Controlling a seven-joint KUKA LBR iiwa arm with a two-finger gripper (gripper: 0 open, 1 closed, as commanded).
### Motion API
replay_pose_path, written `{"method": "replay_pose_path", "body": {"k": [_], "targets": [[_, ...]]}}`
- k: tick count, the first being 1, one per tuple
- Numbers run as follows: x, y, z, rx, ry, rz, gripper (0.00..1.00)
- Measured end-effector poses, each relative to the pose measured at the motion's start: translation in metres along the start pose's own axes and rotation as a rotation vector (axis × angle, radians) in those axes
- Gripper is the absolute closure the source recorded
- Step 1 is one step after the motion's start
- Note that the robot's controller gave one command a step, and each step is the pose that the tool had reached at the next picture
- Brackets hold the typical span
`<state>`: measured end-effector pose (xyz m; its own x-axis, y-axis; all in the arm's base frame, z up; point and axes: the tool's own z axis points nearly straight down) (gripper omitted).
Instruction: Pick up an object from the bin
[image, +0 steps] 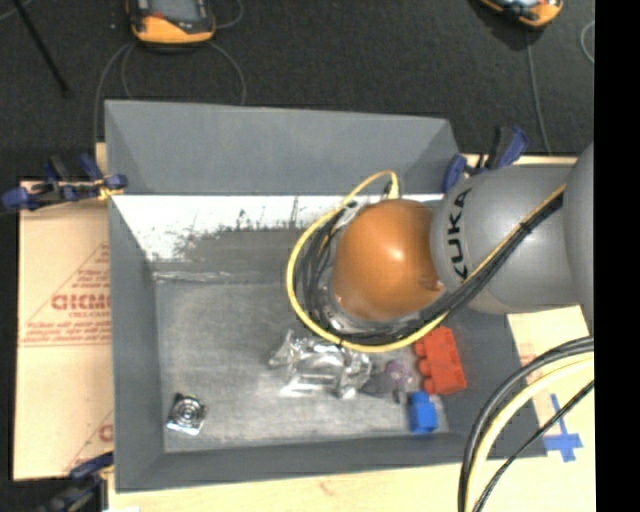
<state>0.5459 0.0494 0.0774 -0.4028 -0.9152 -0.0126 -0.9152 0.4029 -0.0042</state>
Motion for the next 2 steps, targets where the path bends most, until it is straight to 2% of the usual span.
{"method": "replay_pose_path", "body": {"k": [1, 2], "targets": [[0.009, 0.006, -0.114, 0.003, 0.010, 0.013, 1.00], [0.020, -0.007, -0.240, 0.003, 0.009, -0.098, 1.00]]}}
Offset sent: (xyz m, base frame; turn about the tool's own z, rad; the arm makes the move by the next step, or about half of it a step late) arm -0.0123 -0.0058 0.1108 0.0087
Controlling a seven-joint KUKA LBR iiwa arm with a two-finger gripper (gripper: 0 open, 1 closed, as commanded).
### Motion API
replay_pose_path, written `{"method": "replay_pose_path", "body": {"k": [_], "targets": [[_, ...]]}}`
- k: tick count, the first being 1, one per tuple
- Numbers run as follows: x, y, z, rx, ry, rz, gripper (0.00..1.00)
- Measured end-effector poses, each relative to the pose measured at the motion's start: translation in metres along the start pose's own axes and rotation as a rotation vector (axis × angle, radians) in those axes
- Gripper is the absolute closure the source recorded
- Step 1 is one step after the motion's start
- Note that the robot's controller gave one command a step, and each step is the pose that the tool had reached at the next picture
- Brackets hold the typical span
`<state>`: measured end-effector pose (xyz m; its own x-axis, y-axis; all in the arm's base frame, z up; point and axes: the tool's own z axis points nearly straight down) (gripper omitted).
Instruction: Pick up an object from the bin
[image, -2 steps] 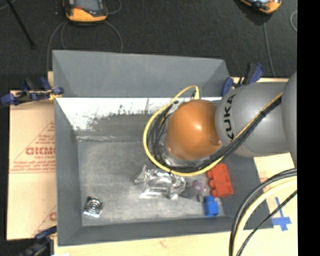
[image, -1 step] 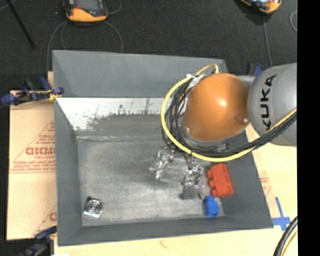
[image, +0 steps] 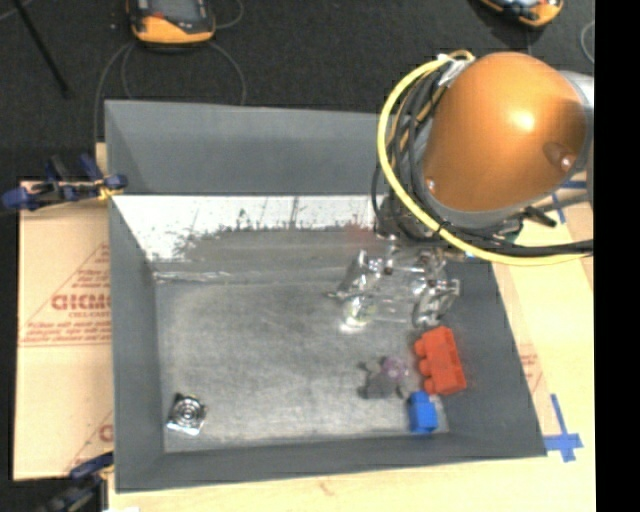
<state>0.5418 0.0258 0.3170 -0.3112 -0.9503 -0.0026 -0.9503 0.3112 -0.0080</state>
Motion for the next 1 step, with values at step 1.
{"method": "replay_pose_path", "body": {"k": [1], "targets": [[0.0243, 0.0256, 0.1135, -0.018, 0.001, -0.180, 1.00]]}}
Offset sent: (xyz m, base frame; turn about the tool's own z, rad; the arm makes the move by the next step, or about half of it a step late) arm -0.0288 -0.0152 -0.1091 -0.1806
